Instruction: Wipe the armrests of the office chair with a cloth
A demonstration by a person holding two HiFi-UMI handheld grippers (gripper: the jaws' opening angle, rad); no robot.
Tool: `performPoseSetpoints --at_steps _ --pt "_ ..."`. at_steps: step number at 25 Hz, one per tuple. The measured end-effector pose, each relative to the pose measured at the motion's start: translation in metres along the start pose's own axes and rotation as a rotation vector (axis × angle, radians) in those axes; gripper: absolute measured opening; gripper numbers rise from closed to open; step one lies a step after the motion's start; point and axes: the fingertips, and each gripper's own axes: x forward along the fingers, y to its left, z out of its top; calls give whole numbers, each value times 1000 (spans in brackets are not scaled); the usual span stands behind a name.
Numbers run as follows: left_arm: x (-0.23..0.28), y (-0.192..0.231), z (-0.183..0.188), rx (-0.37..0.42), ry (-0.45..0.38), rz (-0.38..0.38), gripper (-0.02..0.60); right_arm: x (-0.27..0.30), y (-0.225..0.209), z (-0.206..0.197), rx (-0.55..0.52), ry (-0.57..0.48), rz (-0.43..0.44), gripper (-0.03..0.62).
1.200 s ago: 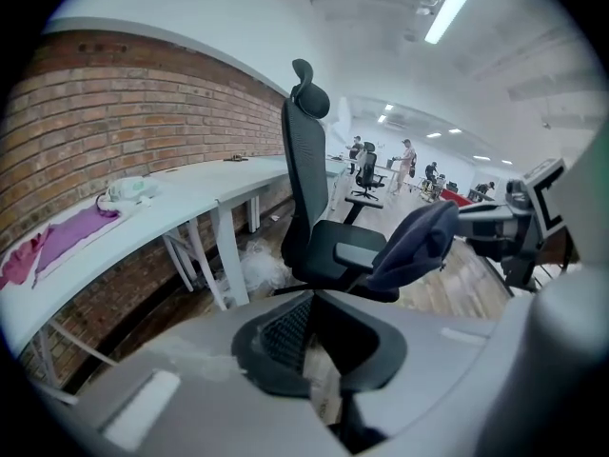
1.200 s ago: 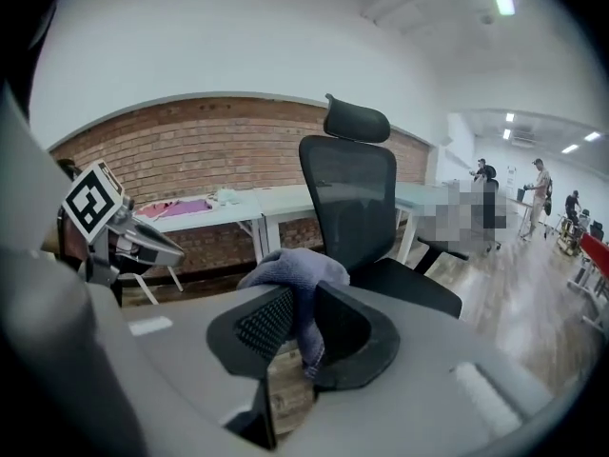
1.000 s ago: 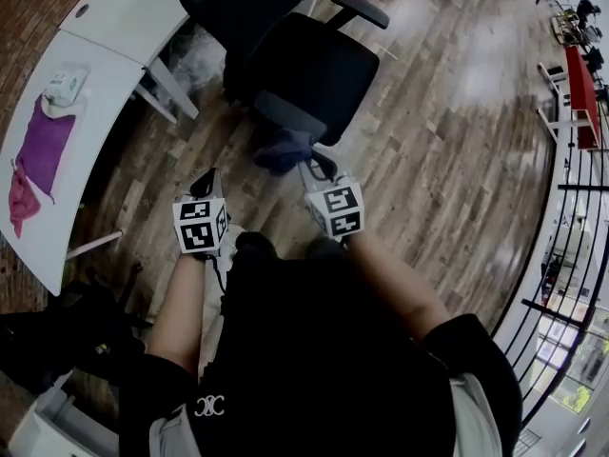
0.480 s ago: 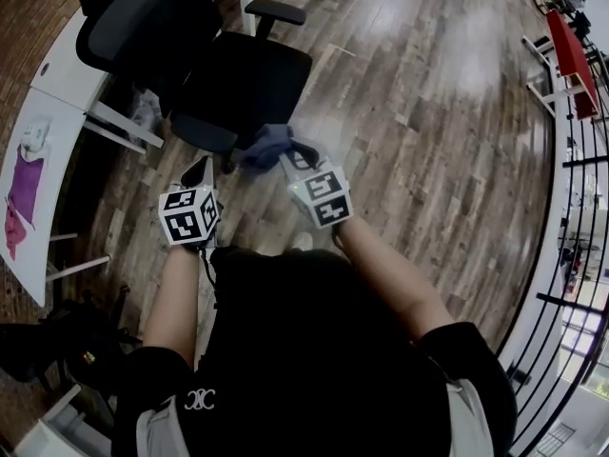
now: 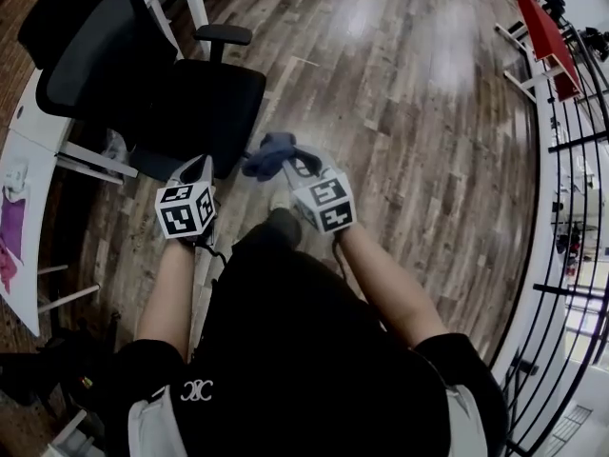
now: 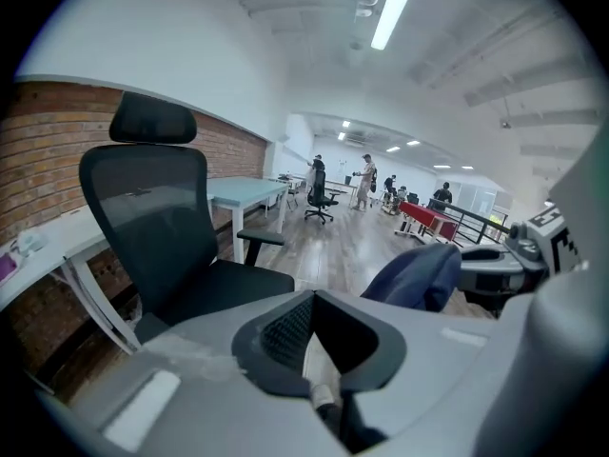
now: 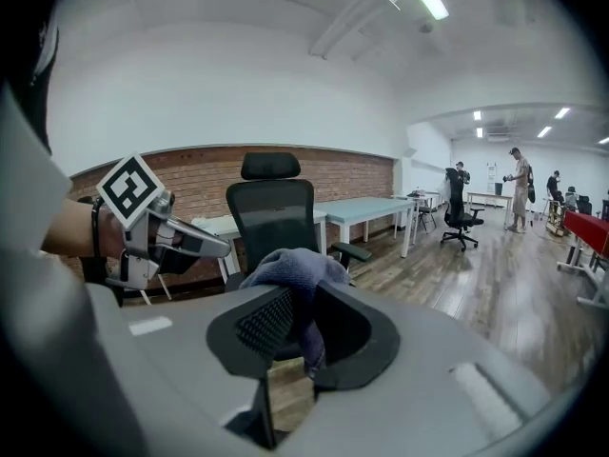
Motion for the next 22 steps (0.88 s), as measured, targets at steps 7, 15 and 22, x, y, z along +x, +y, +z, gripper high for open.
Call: performPoseSetpoints --at_steps 7,15,22 --pt "95 -24 42 -6 17 -8 6 10 -94 -6 -8 43 -12 74" --pt "228 -57 128 -55 -14 10 6 50 -249 44 -79 81 -1 74" --pt "290 -75 190 -59 -33 32 6 87 -348 84 17 51 35 74"
